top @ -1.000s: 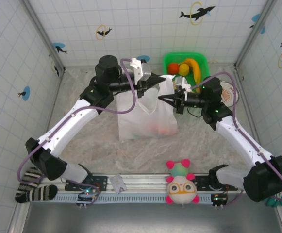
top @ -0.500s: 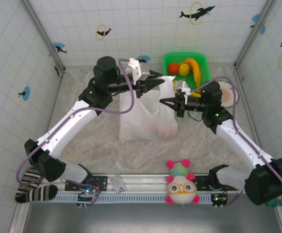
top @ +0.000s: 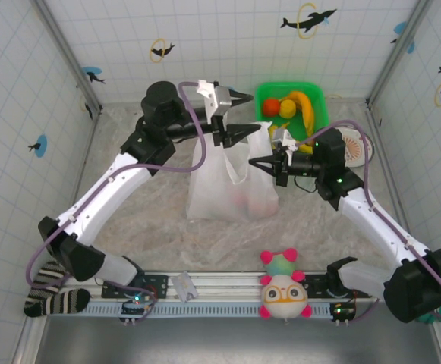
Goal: Place the fake fruits into the plastic bag and tie a complex knot
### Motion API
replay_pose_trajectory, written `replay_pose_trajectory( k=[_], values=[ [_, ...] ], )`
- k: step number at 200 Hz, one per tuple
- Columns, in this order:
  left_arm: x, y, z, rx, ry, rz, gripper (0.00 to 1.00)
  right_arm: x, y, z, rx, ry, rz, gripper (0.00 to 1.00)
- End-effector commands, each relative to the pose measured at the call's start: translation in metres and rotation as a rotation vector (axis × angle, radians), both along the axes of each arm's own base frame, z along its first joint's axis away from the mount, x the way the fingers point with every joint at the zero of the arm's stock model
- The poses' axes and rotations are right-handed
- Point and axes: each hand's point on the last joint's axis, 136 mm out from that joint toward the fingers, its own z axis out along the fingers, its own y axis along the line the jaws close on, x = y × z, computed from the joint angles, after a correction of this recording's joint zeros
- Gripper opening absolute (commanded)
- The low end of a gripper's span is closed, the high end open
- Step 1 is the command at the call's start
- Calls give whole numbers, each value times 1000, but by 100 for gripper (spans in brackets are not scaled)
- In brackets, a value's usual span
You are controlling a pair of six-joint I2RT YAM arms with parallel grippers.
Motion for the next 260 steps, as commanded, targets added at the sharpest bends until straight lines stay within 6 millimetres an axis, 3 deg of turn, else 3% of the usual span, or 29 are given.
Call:
replay_pose_trajectory(
  k=[1,46,101,118,169,202,219,229,243,254,260],
  values=[
    [0,-9,-5,22,30,-15,75,-5,0,18,18,-56,3,0],
    [0,-21,-17,59,60,-55,64,-5,0,28,28,-83,-2,0],
    [0,-23,-16,69,48,-62,14,-6,1,33,34,-100,-8,4],
    [-2,-20,-9,49,29,-57,0,-7,1,30,27,-91,-10,10],
    [-9,-7,15,-28,-36,-10,0,-9,-4,3,-13,-32,-40,27],
    [-16,-2,23,-53,-57,-13,0,-11,-8,-16,-32,2,-63,27],
    [-18,-1,20,-50,-54,-21,0,-12,-12,-12,-30,0,-68,28],
    [-19,-2,18,-46,-51,-31,0,-13,-17,-2,-18,-22,-74,35],
    [-21,-2,14,-40,-48,-47,0,-12,-26,15,3,-68,-100,52],
    [-24,-2,14,-39,-48,-59,0,-10,-35,28,21,-100,-122,76],
    [-25,-2,13,-39,-49,-63,0,-8,-39,36,32,-118,-132,83]
  ],
)
